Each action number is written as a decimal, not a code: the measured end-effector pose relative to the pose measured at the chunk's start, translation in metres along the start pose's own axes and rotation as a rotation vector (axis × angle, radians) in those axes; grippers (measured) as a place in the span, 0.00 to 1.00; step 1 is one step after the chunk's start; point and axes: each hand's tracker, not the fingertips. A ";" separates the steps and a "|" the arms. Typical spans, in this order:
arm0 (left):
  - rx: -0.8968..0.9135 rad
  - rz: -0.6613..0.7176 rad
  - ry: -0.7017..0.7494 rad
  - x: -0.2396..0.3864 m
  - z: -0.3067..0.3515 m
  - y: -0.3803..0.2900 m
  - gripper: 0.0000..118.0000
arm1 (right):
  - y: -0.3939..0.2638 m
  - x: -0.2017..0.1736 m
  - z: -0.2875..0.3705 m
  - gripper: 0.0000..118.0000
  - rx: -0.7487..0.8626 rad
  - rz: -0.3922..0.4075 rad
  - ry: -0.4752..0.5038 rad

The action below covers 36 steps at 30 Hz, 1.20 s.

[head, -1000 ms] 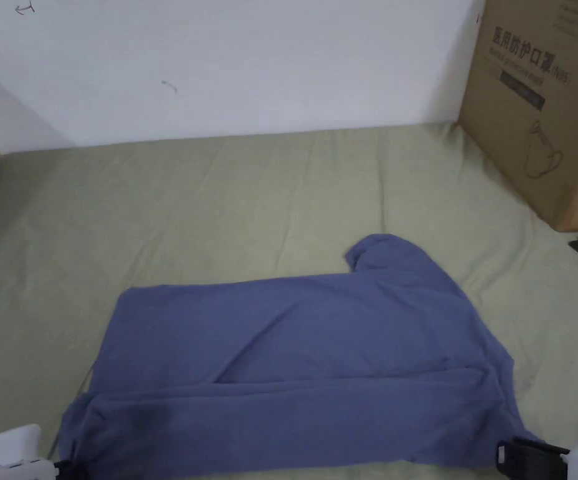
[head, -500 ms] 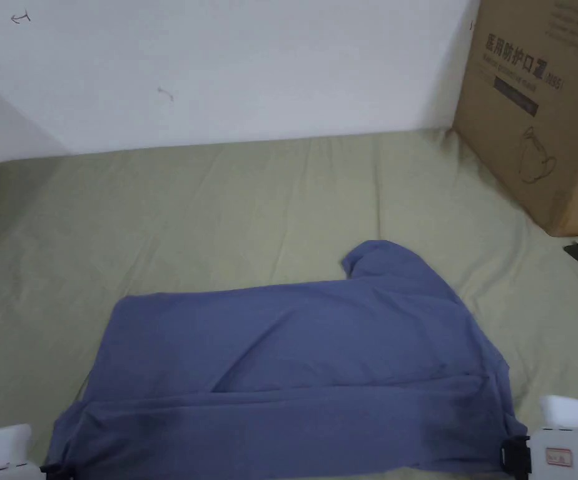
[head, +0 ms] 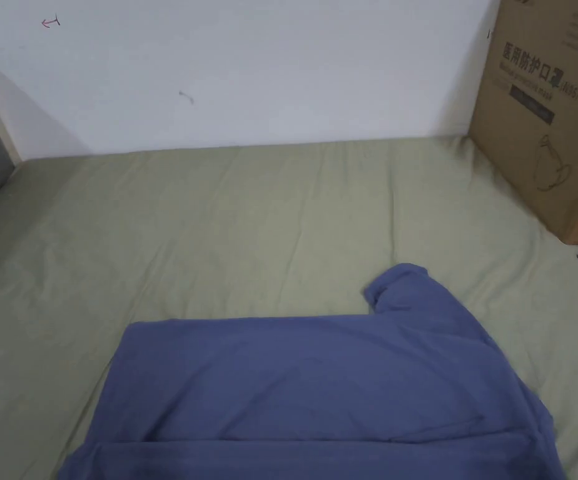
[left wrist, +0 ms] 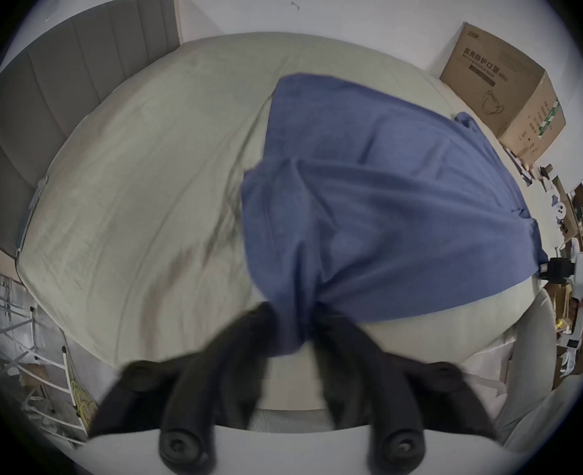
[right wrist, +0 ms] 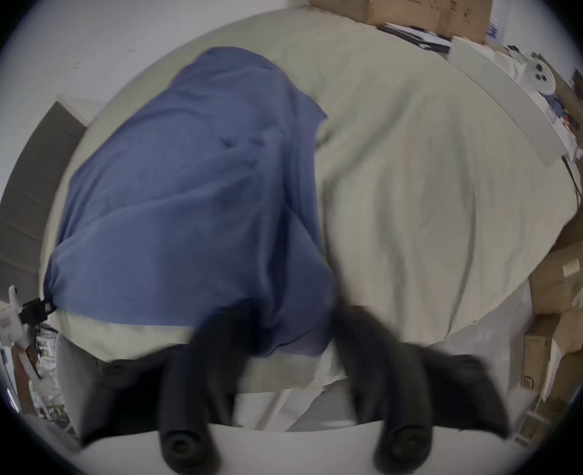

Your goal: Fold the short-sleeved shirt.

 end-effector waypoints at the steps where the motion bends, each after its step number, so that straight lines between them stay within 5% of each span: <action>1: 0.004 -0.004 0.004 0.001 0.002 0.000 0.45 | 0.002 0.000 0.000 0.72 0.014 -0.002 0.012; 4: 0.095 0.040 0.008 0.000 0.022 0.010 0.67 | 0.010 0.000 0.024 0.71 0.082 0.005 0.035; 6: 0.160 0.058 0.011 -0.006 0.031 0.020 0.67 | 0.019 -0.005 0.044 0.67 0.145 0.029 0.018; 7: 0.209 0.075 0.003 -0.007 0.039 0.027 0.67 | 0.024 -0.007 0.053 0.57 0.175 0.041 0.019; 9: 0.295 0.110 -0.035 -0.004 0.054 0.041 0.50 | 0.033 -0.013 0.067 0.17 0.230 0.050 0.013; 10: 0.353 0.128 -0.047 0.001 0.067 0.050 0.34 | 0.039 -0.017 0.070 0.03 0.256 0.051 0.007; 11: 0.381 0.131 -0.052 0.005 0.070 0.058 0.16 | 0.044 -0.020 0.072 0.00 0.271 0.040 0.006; 14: 0.368 0.118 -0.051 0.013 0.056 0.083 0.00 | 0.064 -0.028 0.066 0.00 0.283 0.038 0.097; 18: 0.336 0.114 -0.075 0.025 0.030 0.112 0.00 | 0.104 -0.039 0.039 0.00 0.308 0.059 0.063; 21: 0.321 0.124 -0.099 0.029 0.016 0.129 0.00 | 0.150 -0.045 0.021 0.01 0.324 0.040 0.132; 22: 0.317 0.129 -0.100 0.028 0.013 0.134 0.00 | 0.169 -0.048 0.012 0.12 0.311 0.042 0.132; 23: 0.315 0.137 -0.098 0.028 0.010 0.138 0.00 | 0.188 -0.052 0.001 0.39 0.288 0.049 0.116; 24: 0.315 0.143 -0.101 0.027 0.007 0.142 0.00 | 0.205 -0.054 -0.011 0.79 0.263 0.061 0.108; 25: 0.312 0.146 -0.106 0.026 0.004 0.146 0.00 | 0.222 -0.056 -0.025 0.90 0.268 0.065 0.097; 32: 0.277 0.146 -0.052 0.019 -0.016 0.163 0.00 | 0.299 -0.077 -0.113 0.83 0.176 0.103 0.009; 35: 0.254 0.141 -0.033 0.017 -0.024 0.170 0.00 | 0.302 -0.090 -0.141 0.63 0.085 0.133 0.003; 36: 0.249 0.138 -0.022 0.017 -0.027 0.172 0.02 | 0.301 -0.095 -0.148 0.63 0.082 0.161 -0.070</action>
